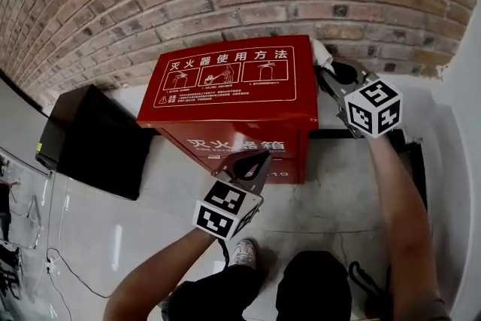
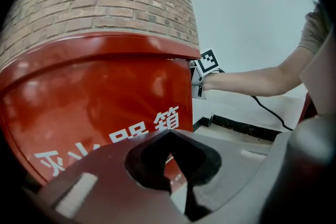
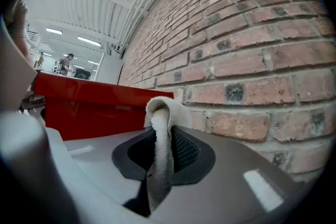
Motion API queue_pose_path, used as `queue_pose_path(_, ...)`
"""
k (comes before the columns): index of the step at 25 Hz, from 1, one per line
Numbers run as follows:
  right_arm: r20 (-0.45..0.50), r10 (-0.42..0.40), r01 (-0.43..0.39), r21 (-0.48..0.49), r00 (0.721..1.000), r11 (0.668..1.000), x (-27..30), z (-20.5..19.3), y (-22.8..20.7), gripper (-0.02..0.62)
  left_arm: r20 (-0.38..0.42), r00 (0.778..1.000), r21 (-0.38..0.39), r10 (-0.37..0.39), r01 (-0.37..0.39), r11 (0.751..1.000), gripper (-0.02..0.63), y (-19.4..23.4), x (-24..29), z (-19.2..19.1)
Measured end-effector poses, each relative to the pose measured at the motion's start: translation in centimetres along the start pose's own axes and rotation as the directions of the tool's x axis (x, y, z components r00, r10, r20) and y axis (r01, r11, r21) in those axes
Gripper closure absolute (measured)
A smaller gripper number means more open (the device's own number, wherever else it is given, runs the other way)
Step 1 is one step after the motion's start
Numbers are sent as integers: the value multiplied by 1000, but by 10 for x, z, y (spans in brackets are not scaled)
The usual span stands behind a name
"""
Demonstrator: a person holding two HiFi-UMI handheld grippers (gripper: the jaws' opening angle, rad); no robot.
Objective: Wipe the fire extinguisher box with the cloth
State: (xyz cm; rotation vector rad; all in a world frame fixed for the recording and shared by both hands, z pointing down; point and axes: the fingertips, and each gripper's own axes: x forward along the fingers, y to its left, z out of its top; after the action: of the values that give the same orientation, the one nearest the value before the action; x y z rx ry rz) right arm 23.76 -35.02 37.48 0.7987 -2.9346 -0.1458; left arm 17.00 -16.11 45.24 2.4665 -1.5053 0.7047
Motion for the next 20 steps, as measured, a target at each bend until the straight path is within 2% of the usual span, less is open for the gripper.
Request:
queue_pose_path(4, -33, -57, 57, 3, 998, 998, 18, -3, -19, 528, 30, 999, -8, 38, -37, 999, 606, 29, -12, -12)
queue_pose_path(7, -80, -146, 145, -11, 986, 989, 25, -10, -32, 528, 40, 998, 2, 48, -48, 999, 606, 49, -25, -22)
queue_pose_path(11, -135, -243, 253, 67, 961, 965, 4, -28, -40, 528, 22, 998, 8, 59, -59, 998, 606, 80, -45, -36)
queue_pose_path(16, -252, -304, 339, 109, 919, 934, -54, -37, -24, 528, 2, 999, -90, 52, -52, 995, 606, 105, -56, -39)
queue_pose_path(20, -349, -311, 381, 154, 884, 912, -90, -42, 17, 528, -41, 998, -152, 43, -49, 987, 606, 117, -78, -39)
